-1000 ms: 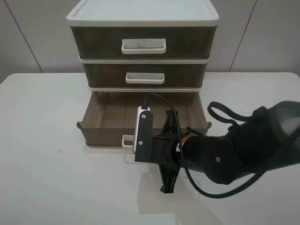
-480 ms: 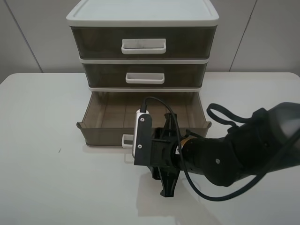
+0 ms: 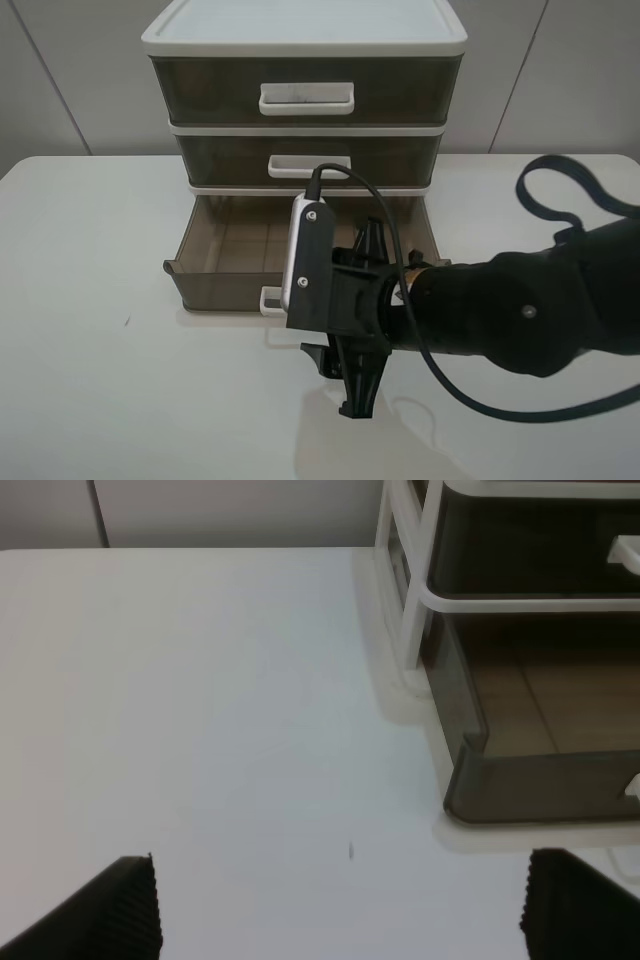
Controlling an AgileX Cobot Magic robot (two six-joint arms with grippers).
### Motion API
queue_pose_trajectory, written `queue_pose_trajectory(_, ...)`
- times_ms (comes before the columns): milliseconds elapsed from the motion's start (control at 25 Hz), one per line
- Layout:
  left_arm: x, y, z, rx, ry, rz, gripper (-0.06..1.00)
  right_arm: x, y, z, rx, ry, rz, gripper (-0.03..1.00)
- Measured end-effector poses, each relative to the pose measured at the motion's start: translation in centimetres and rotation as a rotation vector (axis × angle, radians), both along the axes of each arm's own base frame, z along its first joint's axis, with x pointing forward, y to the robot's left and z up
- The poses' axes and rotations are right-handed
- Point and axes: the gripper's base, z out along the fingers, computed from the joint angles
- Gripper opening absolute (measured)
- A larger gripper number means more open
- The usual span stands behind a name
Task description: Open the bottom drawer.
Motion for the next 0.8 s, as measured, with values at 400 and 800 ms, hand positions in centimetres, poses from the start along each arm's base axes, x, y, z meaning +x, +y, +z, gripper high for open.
queue_pose_trajectory(400,0.0,0.0,0.0,0.0,0.0,0.0,0.74,0.2,-2.8,6.4,0.334,0.082,-0.286,0.75)
queue_pose_trajectory(800,0.0,0.0,0.0,0.0,0.0,0.0,0.74,3.0,-10.1,9.2,0.547,0.249,-0.647,0.75)
